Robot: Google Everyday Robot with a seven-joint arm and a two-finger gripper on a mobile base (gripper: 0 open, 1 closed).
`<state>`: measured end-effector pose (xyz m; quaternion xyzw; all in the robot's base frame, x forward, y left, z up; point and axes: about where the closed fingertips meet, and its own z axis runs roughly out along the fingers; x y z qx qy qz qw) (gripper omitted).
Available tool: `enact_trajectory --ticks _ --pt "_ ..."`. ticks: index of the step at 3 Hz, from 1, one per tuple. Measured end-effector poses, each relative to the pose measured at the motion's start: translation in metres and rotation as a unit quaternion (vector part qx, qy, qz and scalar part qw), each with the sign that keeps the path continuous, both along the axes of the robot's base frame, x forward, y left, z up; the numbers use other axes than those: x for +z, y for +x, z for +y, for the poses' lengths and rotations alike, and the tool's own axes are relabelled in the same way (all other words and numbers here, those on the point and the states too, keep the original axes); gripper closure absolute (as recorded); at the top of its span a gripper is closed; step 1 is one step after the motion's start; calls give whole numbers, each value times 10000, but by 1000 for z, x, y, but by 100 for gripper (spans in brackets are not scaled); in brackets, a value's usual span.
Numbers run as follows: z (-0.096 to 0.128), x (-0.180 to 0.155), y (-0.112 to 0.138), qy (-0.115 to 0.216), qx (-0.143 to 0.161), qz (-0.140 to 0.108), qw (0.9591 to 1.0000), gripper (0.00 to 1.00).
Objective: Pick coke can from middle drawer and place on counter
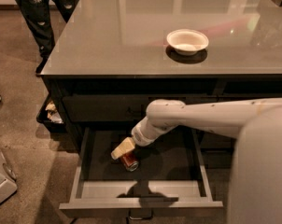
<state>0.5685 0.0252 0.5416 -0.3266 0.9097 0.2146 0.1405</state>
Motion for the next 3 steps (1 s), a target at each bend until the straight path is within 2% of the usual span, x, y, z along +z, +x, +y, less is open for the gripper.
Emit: enact_trajectory --ticks 1,3 --pt "20 -47 11 -76 -99 43 9999 0" --pt "38 -109 18 -426 -345 65 9985 0"
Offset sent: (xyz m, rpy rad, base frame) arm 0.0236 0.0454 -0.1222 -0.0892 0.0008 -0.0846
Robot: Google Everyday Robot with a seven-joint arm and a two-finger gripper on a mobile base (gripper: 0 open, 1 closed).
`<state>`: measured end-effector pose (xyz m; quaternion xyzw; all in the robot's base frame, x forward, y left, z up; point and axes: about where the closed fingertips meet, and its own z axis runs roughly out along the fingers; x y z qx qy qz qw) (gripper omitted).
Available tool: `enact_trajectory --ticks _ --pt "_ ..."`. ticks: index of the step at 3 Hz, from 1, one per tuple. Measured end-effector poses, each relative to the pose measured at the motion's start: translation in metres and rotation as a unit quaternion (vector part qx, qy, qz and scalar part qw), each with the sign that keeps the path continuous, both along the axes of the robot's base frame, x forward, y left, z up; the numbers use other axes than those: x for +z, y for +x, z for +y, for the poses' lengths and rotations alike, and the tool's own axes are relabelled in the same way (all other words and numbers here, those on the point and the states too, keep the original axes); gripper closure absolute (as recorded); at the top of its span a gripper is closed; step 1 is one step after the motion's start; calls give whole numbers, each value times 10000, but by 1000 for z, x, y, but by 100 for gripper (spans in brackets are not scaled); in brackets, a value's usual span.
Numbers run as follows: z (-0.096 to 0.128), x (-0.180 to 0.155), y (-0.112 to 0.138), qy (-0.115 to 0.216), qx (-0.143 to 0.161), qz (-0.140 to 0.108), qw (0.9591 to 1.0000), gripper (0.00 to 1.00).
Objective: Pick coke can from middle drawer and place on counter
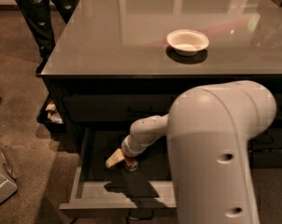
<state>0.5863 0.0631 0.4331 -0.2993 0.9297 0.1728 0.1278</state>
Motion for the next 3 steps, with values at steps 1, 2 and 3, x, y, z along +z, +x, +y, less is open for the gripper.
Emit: enact_trajectory --ticks 1,2,3 --pt "7 -26 -2 -155 -99 118 9998 0" --pt "13 -47 -4 -306 -180 258 9990 0" --pt "16 -59 -7 -384 -272 367 9982 19"
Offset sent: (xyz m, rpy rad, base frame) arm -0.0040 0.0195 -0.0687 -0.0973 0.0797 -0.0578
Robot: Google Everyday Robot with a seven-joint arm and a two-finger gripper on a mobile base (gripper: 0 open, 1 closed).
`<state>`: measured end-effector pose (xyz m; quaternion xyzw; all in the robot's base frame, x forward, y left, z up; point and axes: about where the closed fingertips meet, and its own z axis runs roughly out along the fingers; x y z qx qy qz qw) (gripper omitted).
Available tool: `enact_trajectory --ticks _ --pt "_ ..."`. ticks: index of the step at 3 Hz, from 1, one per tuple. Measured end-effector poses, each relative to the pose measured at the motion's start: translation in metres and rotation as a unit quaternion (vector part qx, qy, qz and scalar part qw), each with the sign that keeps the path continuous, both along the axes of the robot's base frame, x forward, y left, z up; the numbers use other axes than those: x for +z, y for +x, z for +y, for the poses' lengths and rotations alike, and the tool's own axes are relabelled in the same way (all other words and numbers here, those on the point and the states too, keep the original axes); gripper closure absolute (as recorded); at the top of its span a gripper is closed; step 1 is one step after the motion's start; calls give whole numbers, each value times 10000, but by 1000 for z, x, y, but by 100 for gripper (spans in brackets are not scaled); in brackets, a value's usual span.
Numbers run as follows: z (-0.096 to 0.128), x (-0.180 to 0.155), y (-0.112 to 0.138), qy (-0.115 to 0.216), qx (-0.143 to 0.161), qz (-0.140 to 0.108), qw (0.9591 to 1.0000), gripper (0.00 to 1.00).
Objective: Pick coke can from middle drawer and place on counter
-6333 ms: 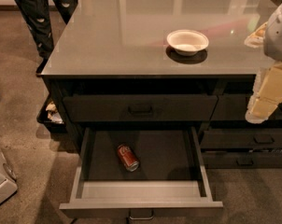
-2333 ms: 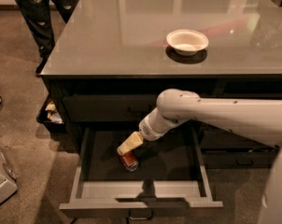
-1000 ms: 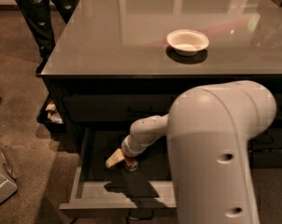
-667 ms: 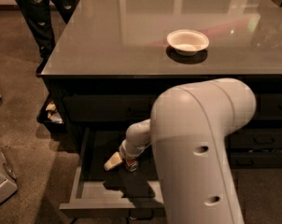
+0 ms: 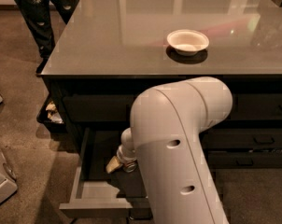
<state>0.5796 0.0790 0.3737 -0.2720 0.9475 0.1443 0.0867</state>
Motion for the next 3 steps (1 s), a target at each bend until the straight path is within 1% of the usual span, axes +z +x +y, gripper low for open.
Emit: enact_trajectory --ticks 1,2,3 --pt "1 -3 -1 -35 -104 40 9999 42" --pt "-1 8 -1 -13 -229 -23 9997 65" --pt "-6 32 0 53 -263 -170 9995 89"
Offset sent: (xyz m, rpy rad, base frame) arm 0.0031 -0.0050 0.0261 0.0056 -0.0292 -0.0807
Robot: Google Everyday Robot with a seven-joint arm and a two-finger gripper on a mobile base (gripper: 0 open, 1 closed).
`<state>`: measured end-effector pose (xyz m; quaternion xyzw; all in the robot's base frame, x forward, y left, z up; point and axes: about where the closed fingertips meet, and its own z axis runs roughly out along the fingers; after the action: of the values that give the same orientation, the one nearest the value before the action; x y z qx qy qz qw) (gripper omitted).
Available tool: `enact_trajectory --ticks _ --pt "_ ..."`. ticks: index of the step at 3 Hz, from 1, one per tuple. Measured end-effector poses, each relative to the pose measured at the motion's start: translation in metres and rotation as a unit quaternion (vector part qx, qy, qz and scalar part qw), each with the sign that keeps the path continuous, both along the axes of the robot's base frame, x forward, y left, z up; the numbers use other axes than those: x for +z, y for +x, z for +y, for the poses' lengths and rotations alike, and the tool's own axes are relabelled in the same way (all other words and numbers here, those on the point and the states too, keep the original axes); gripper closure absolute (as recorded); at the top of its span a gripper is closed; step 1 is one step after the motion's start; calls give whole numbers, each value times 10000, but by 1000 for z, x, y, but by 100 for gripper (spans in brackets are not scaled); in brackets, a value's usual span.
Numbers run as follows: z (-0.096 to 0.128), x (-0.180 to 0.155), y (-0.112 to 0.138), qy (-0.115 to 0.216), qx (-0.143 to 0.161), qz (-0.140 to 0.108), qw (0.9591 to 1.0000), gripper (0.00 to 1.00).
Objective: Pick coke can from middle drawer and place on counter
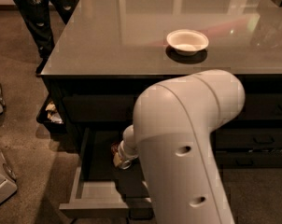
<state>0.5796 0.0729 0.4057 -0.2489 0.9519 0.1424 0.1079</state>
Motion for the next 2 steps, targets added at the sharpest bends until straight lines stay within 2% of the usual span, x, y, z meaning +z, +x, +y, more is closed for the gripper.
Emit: enact_trajectory --ticks 1,2 --pt "-1 51 7 255 292 -250 9989 100" --pt "-23 117 -17 318 1054 -489 9927 100"
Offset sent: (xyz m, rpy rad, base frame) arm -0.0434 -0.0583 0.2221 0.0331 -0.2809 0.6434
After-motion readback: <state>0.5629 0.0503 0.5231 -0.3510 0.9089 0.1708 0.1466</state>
